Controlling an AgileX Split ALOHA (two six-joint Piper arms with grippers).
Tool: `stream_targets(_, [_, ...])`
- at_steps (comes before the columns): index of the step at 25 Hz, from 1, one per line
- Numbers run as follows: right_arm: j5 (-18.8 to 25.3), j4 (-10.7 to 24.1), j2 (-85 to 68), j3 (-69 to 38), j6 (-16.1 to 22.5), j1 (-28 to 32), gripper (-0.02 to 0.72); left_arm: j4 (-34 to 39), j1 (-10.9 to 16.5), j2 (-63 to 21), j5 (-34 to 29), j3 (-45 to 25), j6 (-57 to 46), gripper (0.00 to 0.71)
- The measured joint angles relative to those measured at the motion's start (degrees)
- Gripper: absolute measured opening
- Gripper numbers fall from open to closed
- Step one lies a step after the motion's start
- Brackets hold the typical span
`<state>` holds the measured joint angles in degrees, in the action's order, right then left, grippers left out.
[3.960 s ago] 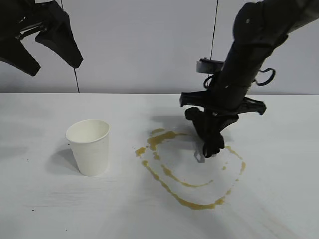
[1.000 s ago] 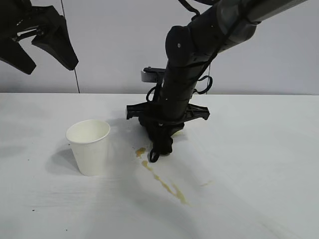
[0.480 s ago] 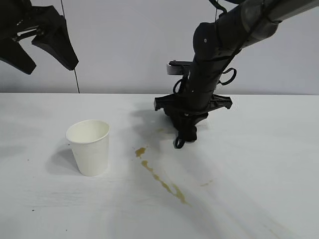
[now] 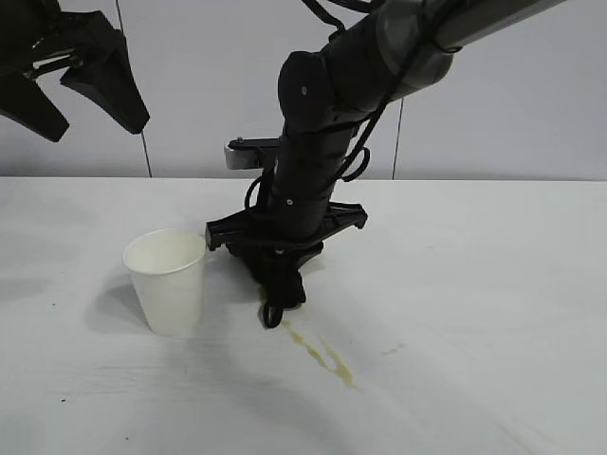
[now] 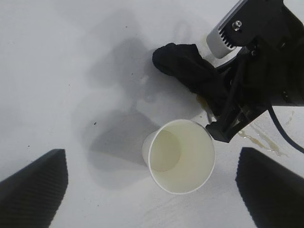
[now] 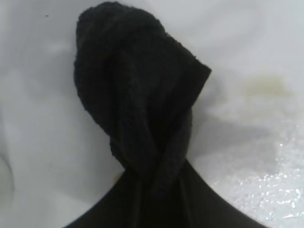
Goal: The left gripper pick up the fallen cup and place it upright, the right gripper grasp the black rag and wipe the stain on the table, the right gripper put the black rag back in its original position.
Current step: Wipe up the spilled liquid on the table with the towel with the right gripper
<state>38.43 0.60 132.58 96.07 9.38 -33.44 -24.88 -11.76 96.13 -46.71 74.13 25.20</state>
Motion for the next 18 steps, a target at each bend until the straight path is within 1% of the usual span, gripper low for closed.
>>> stream_targets(7, [-5.8,-0.6,-8.2,-15.2,0.2,0.0,0.083,1.0,0.0,0.0,-0.1,0.0,0.0,0.694])
stream_targets(12, [-7.1,-1.1,-12.7,-23.3,0.2,0.0,0.083,1.1,0.0,0.0,-0.1,0.0,0.0,0.694])
stream_targets(18, [-11.1,-1.3,-19.1,-34.4,1.0,0.0,0.083,1.1,0.0,0.0,-0.2,0.0,0.0,0.694])
